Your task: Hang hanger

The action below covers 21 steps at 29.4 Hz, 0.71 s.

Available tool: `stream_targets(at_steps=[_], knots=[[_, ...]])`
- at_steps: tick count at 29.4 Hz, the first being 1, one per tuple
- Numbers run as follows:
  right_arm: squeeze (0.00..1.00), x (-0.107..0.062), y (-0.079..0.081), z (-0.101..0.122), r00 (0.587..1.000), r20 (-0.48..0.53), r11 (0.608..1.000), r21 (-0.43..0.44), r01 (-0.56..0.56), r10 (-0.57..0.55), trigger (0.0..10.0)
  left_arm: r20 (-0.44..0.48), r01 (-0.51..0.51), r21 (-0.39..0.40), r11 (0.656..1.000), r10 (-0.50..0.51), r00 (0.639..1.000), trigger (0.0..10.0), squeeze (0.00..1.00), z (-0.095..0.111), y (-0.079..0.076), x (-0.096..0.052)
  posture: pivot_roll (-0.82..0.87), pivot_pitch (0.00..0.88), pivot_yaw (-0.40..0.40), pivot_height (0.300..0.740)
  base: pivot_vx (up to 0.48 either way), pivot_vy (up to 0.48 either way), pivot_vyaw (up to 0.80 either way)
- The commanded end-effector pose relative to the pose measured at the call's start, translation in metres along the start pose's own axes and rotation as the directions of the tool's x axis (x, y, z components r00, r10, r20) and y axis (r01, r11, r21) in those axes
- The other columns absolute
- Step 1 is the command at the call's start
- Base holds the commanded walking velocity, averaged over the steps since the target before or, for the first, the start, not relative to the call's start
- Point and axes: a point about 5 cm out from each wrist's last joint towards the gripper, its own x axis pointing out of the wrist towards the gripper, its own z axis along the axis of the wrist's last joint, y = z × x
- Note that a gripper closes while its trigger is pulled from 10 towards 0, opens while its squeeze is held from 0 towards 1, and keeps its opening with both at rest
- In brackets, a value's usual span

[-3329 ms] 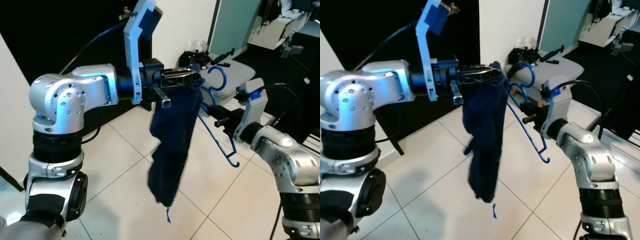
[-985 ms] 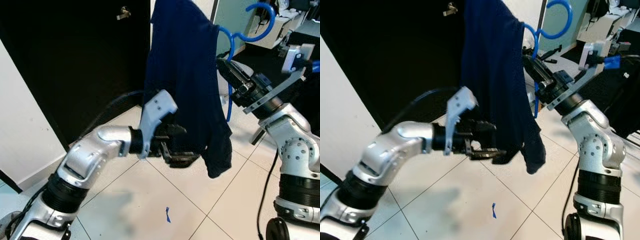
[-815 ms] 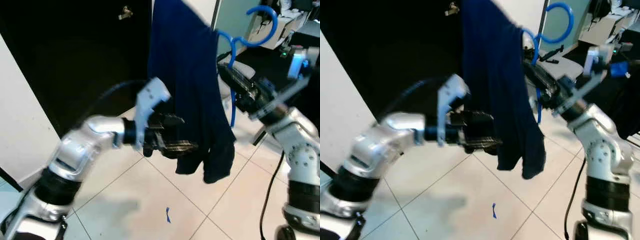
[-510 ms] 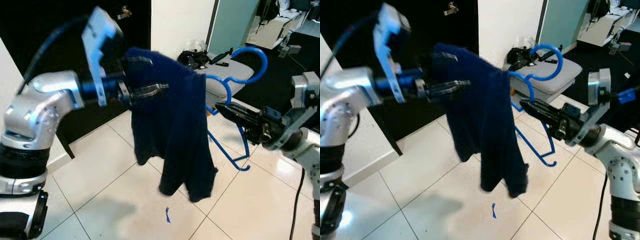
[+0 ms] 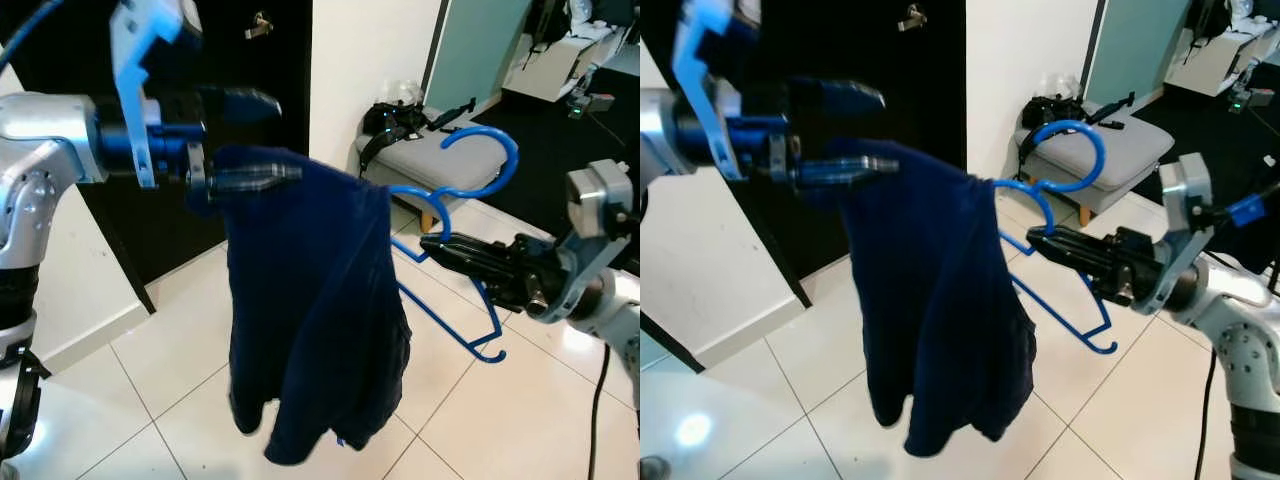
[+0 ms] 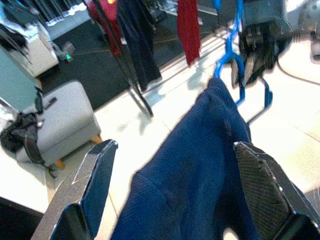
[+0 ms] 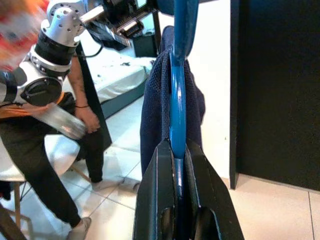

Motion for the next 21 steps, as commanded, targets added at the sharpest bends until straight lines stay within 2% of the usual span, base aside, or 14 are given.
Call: stream_targets(at_steps=[1,5,9,11,12,13,14,15,16,20,21], knots=[[0.00,0.011,0.008,0.000,0.997,-0.014,0.997,-0.022,-0.070,0.070,10.0,-0.112,0.041,0.024,0.999,-0.038,0.993,10.0,0.00,-0.012,-0.002,0.004,0.10,0.061,0.008,0.740,0.000,0.000,0.00],[0.00,0.023,0.013,-0.010,0.992,-0.050,0.993,-0.009,-0.118,0.118,10.0,-0.158,0.071,0.041,0.997,-0.064,0.985,10.0,0.00,-0.014,0.001,0.010,0.10,0.057,0.012,0.740,0.000,0.000,0.00],[0.00,0.026,0.013,-0.014,0.990,-0.060,0.992,-0.004,-0.129,0.128,10.0,-0.186,0.109,0.058,0.992,-0.096,0.978,10.0,0.00,-0.013,0.002,0.010,0.11,0.055,0.013,0.740,0.000,0.000,0.00],[0.00,0.029,0.014,-0.015,0.989,-0.064,0.991,-0.002,-0.135,0.134,10.0,-0.220,0.138,0.066,0.988,-0.121,0.968,10.0,0.00,-0.015,0.001,0.009,0.11,0.051,0.016,0.740,0.000,0.000,0.00],[0.00,0.032,0.015,-0.016,0.987,-0.067,0.989,-0.002,-0.145,0.145,10.0,-0.304,0.195,0.070,0.978,-0.166,0.938,10.0,0.00,-0.024,-0.003,0.009,0.11,0.050,0.018,0.740,0.000,0.000,0.00],[0.00,0.032,0.015,-0.016,0.987,-0.067,0.989,-0.002,-0.145,0.145,10.0,-0.304,0.195,0.070,0.978,-0.166,0.938,10.0,0.00,-0.024,-0.003,0.009,0.11,0.050,0.018,0.740,0.000,0.000,0.00],[0.00,0.033,0.015,-0.017,0.987,-0.067,0.989,-0.001,-0.149,0.149,10.0,-0.338,0.227,0.064,0.972,-0.193,0.921,5.2,0.00,-0.028,-0.006,0.009,0.11,0.048,0.018,0.740,0.000,0.000,0.00],[0.00,0.033,0.015,-0.017,0.987,-0.067,0.989,-0.001,-0.149,0.149,10.0,-0.338,0.227,0.064,0.972,-0.193,0.921,5.2,0.00,-0.028,-0.006,0.009,0.11,0.048,0.018,0.740,0.000,0.000,0.00],[0.00,0.034,0.015,-0.018,0.986,-0.071,0.988,0.000,-0.153,0.153,10.0,-0.362,0.264,0.051,0.963,-0.228,0.904,3.1,0.00,-0.032,-0.009,0.008,0.11,0.048,0.018,0.740,0.000,0.000,0.00],[0.00,0.035,0.015,-0.018,0.985,-0.074,0.988,0.000,-0.155,0.155,10.0,-0.373,0.287,0.041,0.957,-0.251,0.893,3.1,0.00,-0.034,-0.011,0.008,0.11,0.048,0.018,0.740,0.000,0.000,0.00],[0.00,0.036,0.015,-0.019,0.985,-0.080,0.988,0.000,-0.155,0.155,10.0,-0.380,0.340,0.015,0.940,-0.309,0.872,0.7,0.00,-0.036,-0.017,0.007,0.11,0.047,0.020,0.740,0.000,0.000,0.00]])
